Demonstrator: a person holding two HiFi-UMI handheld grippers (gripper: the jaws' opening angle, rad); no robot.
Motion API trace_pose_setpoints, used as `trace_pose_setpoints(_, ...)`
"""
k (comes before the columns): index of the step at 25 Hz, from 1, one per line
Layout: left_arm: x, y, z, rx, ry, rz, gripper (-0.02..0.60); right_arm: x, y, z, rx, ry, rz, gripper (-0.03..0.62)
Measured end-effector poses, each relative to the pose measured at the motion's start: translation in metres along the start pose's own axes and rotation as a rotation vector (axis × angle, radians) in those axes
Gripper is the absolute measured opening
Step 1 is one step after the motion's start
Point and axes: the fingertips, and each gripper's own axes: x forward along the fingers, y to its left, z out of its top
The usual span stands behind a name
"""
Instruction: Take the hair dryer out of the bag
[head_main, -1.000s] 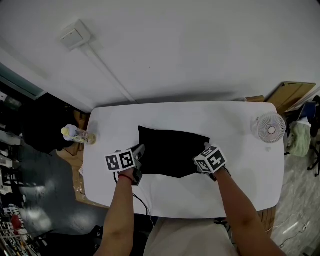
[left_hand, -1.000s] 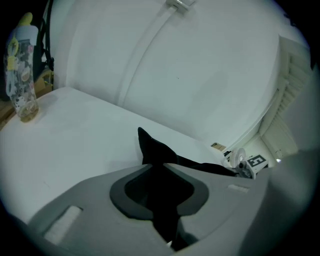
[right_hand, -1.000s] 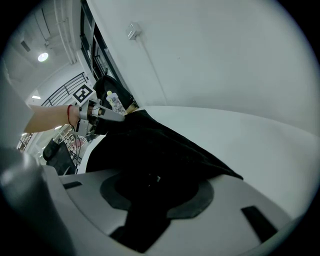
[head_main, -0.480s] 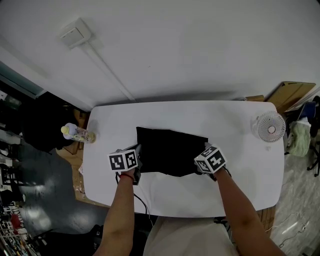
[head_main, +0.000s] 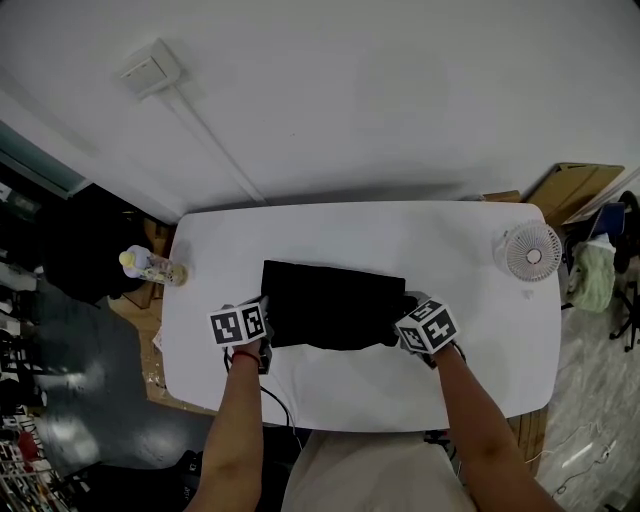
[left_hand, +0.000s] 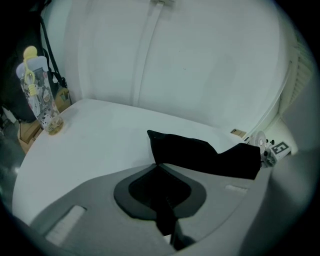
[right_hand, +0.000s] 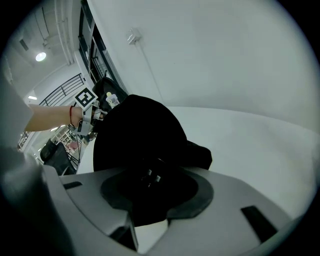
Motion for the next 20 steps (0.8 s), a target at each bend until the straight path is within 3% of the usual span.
trace_pose_setpoints(20,-0.026,0.004,-0.02,-0.043,-0.004,0.033,0.017,-0.062,-0.029,-0.042,0.063,-0.034,-0.1,0.152)
